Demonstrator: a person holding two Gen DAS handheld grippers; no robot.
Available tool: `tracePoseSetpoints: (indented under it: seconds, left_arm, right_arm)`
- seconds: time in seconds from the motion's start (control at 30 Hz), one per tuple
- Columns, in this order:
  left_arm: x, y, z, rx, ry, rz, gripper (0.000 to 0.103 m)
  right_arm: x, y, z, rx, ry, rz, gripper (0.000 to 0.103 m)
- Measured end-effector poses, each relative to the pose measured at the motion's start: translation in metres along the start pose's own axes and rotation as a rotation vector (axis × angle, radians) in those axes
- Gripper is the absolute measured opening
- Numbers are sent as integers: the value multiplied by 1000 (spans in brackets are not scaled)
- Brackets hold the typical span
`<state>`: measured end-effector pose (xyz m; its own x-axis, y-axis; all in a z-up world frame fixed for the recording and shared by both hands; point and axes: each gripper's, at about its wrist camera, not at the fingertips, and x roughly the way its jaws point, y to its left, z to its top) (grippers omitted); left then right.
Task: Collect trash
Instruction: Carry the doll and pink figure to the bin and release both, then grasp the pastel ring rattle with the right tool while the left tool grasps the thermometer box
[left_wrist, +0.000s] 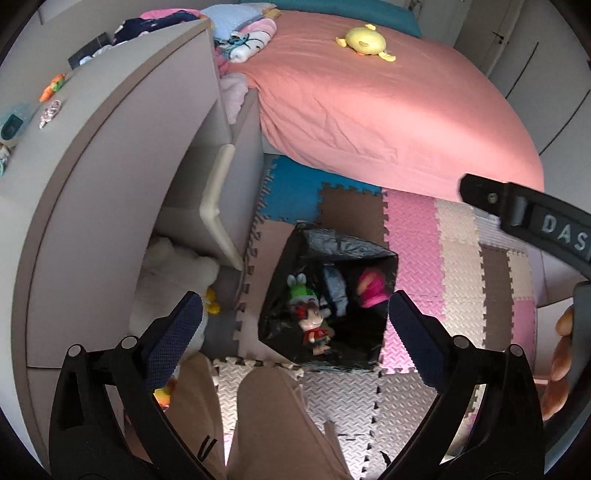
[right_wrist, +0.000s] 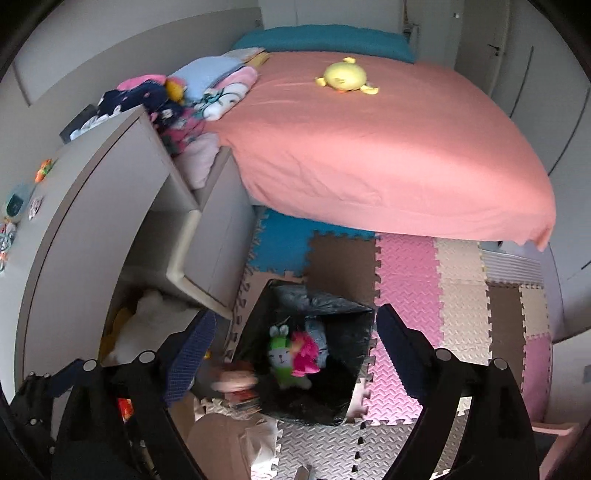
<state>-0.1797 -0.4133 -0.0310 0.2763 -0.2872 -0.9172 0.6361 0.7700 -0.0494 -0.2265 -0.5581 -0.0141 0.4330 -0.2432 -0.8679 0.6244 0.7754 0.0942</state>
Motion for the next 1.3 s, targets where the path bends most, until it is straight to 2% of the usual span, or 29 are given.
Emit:
tracePoseSetpoints:
  seconds: [0.27,0.47,0.77,0.87,0.93,0.97,1.13,1.3]
  left_arm:
    - [-10,17,3,-73,-32,-6,97]
    - [-22,45,3,-140,-67,-5,97]
    - [-51,122,5,-297,-148,49,97]
    - [-62,143,6,-313,-169,-35,97]
    - [-70,152,8,-306,-182,44,97]
    - [-75,157,8,-299,-198,53,97]
    - [-97,208,3,-396,-228,17,97]
    - [-122,259,-4,-472,-276,77,97]
  right_arm:
    - [-6,7,3,-2,-37,43,89]
    - [-17,39,8,-41,-70,100,89]
    - [-32,128,16,-185,-113,201,89]
    - [-35,160,19,-229,-114,231,89]
    - [-37,181,22,-256,-112,249,89]
    - [-39,193,24,-273,-114,263,89]
    - [-52,234,32,-324,-129,321,89]
    - [-65,284,38,-389,-143,372,89]
